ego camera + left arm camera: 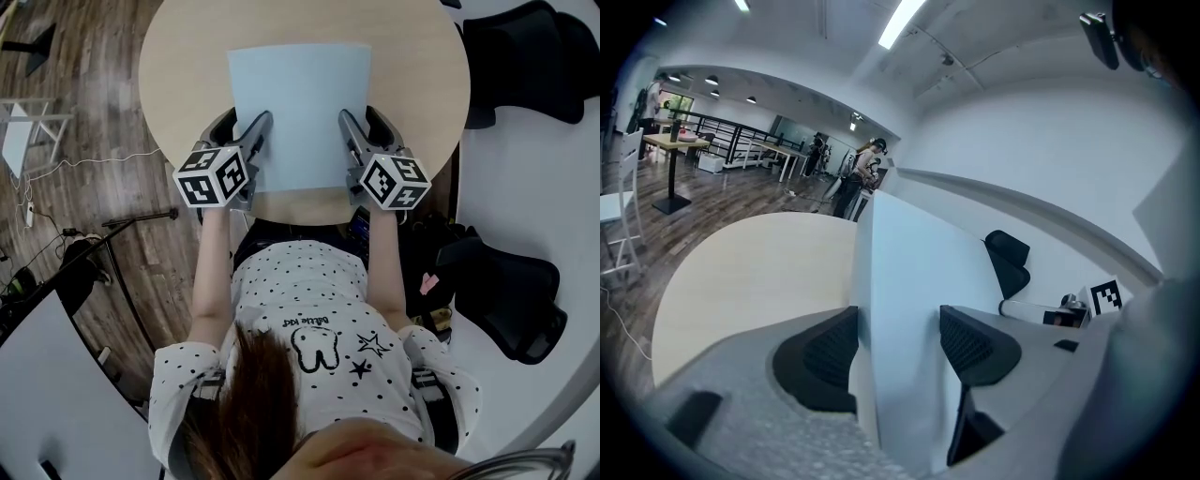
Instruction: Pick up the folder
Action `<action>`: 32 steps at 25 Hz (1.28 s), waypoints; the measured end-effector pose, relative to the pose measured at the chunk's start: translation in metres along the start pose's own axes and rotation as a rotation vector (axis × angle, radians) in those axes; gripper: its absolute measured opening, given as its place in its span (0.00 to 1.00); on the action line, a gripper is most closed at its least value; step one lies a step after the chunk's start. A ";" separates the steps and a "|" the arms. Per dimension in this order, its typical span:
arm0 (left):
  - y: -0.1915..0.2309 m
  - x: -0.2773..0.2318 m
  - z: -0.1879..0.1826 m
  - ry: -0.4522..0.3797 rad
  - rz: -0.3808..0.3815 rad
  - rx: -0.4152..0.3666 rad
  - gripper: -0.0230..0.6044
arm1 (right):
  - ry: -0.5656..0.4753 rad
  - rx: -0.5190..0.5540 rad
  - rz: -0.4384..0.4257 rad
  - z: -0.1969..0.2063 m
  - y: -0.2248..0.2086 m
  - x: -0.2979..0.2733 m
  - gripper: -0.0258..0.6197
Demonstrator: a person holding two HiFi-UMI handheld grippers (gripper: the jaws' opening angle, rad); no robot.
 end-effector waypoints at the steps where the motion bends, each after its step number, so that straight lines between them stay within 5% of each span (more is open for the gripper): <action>1: -0.001 0.001 -0.002 -0.008 0.002 -0.004 0.48 | -0.008 0.004 -0.001 -0.002 0.001 0.001 0.41; 32: -0.040 0.055 -0.080 -0.252 0.037 -0.165 0.48 | -0.213 0.118 -0.054 -0.079 0.051 0.034 0.41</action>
Point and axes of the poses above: the fingertips, and each gripper's own axes: x backward along the fingers, y to its left, z out of its underside, the point moved 2 cm from there along x, backward along the fingers, and after that the axes turned 2 degrees about -y, right-handed, at the moved point
